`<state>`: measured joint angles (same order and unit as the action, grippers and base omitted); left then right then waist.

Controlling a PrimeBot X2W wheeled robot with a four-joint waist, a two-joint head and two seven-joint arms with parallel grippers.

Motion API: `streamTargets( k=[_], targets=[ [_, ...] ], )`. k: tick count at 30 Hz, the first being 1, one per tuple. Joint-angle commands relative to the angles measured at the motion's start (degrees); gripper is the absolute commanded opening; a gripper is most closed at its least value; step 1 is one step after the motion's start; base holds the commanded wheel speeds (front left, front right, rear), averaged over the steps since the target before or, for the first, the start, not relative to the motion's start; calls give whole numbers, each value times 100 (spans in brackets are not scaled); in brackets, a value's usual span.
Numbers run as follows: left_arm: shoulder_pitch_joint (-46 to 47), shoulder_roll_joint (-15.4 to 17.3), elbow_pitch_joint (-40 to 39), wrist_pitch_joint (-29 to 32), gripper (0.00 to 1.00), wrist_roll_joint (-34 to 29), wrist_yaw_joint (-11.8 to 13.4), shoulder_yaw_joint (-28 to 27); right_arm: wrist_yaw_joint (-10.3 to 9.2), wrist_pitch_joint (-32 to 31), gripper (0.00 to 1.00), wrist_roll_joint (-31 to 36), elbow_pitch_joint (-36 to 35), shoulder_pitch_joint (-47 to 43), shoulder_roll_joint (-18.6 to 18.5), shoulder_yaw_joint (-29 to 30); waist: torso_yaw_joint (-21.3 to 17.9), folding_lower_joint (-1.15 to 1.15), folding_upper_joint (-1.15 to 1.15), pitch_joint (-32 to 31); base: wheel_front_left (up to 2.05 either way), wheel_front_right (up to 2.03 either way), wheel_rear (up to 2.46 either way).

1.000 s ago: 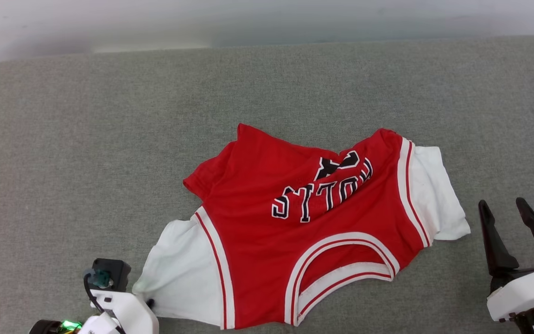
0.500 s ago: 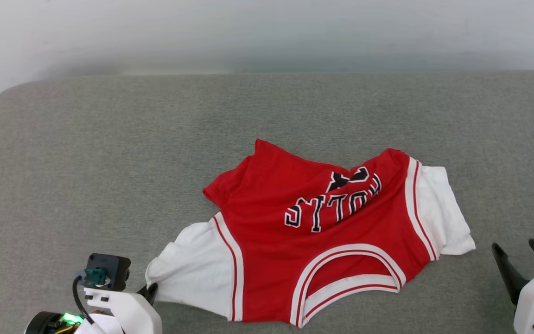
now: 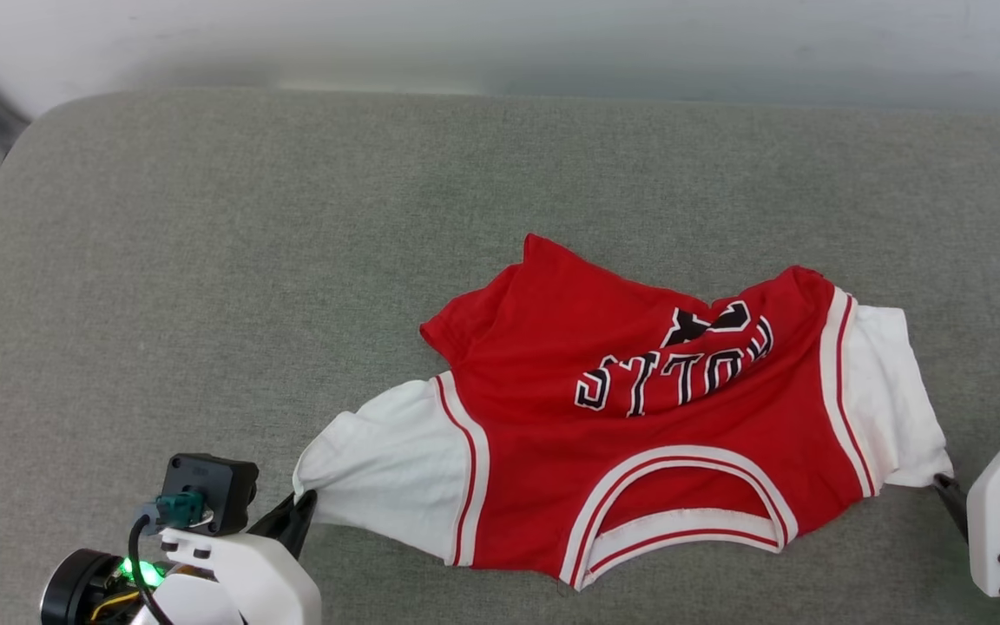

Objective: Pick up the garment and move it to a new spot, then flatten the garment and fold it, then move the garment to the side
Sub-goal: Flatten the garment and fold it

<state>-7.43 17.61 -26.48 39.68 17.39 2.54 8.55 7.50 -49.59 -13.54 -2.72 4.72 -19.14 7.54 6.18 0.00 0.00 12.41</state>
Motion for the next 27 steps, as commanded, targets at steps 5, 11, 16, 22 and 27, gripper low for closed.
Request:
streamTargets(
  k=[5,11,16,22,27],
  targets=[
    [190,-13,38,-44,0,-4,-43,57,-3,1,100,61,330,213,-40,-92,181,0,0,215,0,0,0],
    [302,-16,98,-58,0,23,-76,123,-2,-111,100,-7,733,181,-143,-394,283,0,0,378,0,0,0],
    [351,-26,174,-66,0,47,-85,142,8,-246,69,-159,1107,81,-239,-784,340,0,0,463,0,0,0],
    [387,-30,296,-86,0,89,-63,144,-4,-49,0,-339,1361,28,-442,-959,353,0,0,380,0,0,0],
    [268,16,320,-137,0,144,-48,73,-6,221,0,-347,1242,77,-707,-742,236,0,0,77,0,0,0]
  ],
)
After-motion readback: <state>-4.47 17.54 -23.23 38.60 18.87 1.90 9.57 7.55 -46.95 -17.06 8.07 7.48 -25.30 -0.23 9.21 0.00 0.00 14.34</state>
